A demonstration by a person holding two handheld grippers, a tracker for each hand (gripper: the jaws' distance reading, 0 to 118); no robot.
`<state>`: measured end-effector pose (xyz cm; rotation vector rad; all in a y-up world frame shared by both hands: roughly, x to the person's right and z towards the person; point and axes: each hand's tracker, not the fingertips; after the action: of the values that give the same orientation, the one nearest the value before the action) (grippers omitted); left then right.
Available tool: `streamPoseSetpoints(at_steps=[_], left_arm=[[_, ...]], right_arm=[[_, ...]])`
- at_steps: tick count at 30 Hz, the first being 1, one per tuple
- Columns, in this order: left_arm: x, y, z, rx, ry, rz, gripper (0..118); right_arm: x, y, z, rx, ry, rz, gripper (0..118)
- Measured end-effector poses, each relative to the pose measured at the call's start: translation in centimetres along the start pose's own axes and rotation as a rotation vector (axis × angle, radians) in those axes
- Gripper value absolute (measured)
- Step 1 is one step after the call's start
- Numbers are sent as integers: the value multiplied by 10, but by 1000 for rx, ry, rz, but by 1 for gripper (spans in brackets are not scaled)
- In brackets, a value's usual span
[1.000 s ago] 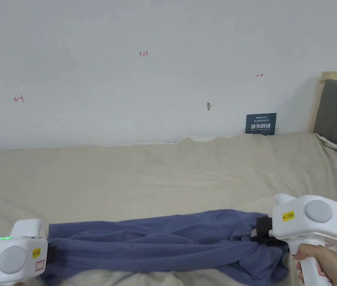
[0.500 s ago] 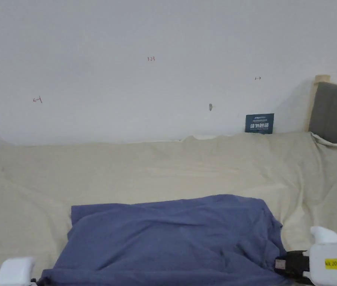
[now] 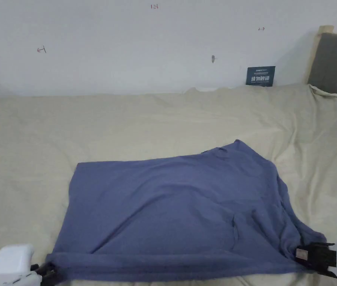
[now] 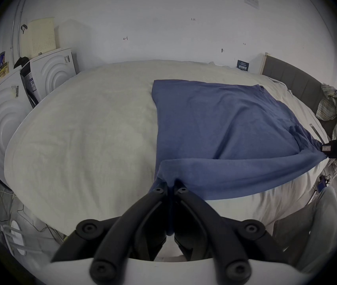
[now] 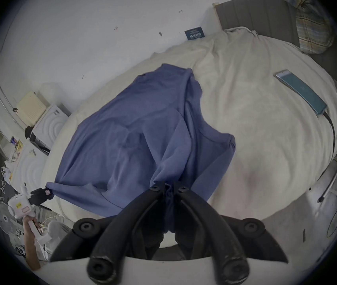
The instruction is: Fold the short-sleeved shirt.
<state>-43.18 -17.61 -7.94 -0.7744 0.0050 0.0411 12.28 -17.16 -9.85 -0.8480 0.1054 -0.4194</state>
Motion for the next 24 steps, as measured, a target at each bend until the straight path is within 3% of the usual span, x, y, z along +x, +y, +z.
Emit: streamPoseSetpoints(at_steps=[5,7,8,10,11,15,17,19,21,22,23,24], left_arm=[[3,13,-1,22,13,-13,4],[2,15,-6,10,16,-16,8],[3,14,-7,-7,30,-28,29],[2,11,-8,-22,53,-44,93],[1,9,-8,-18,51,-40,118],[-2,9,11,-13,-24,14,118],[0,9,26,-18,-24,5,116],[6,7,47,31,-23,-4,109],[7,5,67,77,-62,28,85],[8,2,77,110,-88,36,69],[9,0,83,124,-93,38,44],[12,-2,89,122,-83,35,38]], right_arm=[[3,4,-5,11,13,-8,6],[3,8,-5,16,15,-4,17],[1,10,-3,24,5,-2,44],[-2,11,1,45,-13,19,91],[-5,9,5,58,-11,26,97],[-31,6,29,136,7,107,97],[-20,9,23,152,-6,122,95],[-18,7,28,188,26,156,79],[-17,4,27,203,14,171,27],[-15,3,25,220,26,184,9],[-26,-6,35,226,28,186,8],[-42,-20,49,231,17,183,8]])
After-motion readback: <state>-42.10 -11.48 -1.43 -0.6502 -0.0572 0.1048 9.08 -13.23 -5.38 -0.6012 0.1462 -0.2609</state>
